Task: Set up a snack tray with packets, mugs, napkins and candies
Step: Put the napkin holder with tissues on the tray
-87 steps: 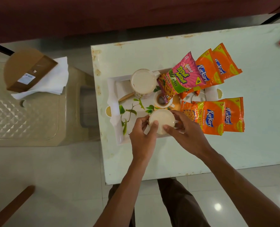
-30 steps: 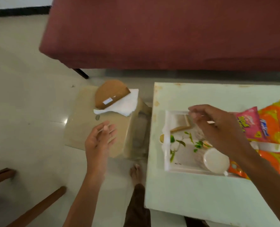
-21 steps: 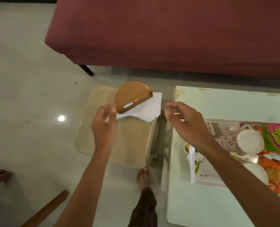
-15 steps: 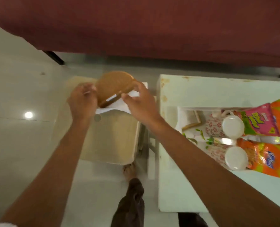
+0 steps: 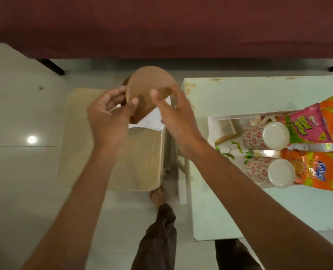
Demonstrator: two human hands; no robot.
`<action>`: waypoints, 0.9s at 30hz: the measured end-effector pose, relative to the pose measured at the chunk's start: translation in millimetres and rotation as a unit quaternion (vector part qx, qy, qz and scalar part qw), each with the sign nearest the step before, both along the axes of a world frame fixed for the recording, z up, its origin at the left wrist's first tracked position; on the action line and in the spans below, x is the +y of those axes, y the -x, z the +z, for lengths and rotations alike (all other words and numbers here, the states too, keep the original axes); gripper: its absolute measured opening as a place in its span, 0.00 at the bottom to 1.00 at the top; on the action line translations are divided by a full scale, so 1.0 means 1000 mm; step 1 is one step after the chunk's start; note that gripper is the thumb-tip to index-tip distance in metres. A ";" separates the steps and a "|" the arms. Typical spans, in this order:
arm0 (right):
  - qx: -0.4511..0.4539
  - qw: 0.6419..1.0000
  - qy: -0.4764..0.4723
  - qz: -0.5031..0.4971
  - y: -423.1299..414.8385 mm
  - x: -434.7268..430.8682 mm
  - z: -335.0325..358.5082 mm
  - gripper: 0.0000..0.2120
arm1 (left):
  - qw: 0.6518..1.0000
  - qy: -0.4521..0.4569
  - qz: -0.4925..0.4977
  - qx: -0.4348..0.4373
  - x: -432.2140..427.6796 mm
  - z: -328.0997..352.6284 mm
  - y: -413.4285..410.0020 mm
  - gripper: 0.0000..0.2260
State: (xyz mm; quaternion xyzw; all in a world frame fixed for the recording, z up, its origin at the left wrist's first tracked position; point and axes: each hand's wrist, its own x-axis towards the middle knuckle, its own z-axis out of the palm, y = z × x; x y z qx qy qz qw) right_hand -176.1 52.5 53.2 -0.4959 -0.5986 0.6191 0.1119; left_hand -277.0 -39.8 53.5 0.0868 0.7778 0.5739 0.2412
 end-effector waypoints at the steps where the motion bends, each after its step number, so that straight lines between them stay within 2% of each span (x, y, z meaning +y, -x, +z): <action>1: 0.036 0.999 0.026 -0.018 -0.009 0.004 0.010 0.29 | 0.999 -0.016 -0.020 0.031 0.003 0.007 -0.015 0.14; 3: 0.087 0.991 0.096 -0.040 -0.030 0.013 0.026 0.30 | 0.994 -0.042 -0.072 0.065 0.007 0.013 -0.054 0.13; 5: 0.084 0.984 0.147 -0.049 -0.052 0.021 0.033 0.34 | 0.987 -0.041 -0.125 0.096 0.012 0.014 -0.096 0.11; 9: 0.071 0.976 0.173 -0.109 -0.106 0.034 0.025 0.32 | 0.946 -0.024 -0.223 0.234 0.018 0.010 -0.157 0.11; 11: 0.063 0.979 0.159 -0.114 -0.133 0.039 0.020 0.29 | 0.929 -0.047 -0.217 0.297 0.016 0.010 -0.178 0.10; 13: 0.056 0.984 0.136 -0.101 -0.161 0.044 0.016 0.28 | 0.941 -0.056 -0.141 0.302 0.017 0.013 -0.197 0.08; 15: 0.057 0.988 0.116 -0.088 -0.185 0.045 0.014 0.28 | 0.981 -0.023 -0.060 0.185 0.027 0.021 -0.209 0.09; 16: 0.062 0.989 0.110 -0.081 -0.195 0.044 0.014 0.29 | 0.996 -0.004 -0.048 0.077 0.033 0.026 -0.213 0.10; 18: 0.066 0.991 0.099 -0.062 -0.214 0.042 0.015 0.29 | 0.985 -0.008 -0.061 -0.162 0.048 0.029 -0.221 0.12; 19: 0.062 0.992 0.095 -0.051 -0.223 0.042 0.014 0.30 | 0.972 -0.009 -0.078 -0.223 0.054 0.029 -0.226 0.13; 22: 0.066 0.990 0.120 -0.026 -0.241 0.045 0.010 0.25 | 0.963 0.010 -0.148 -0.224 0.063 0.025 -0.244 0.19; 25: 0.072 0.986 0.150 -0.002 -0.253 0.051 0.007 0.16 | 0.961 0.023 -0.126 -0.247 0.064 0.014 -0.259 0.21; 27: 0.070 0.985 0.158 0.003 -0.257 0.054 0.005 0.18 | 0.956 0.009 -0.105 -0.275 0.064 0.007 -0.266 0.20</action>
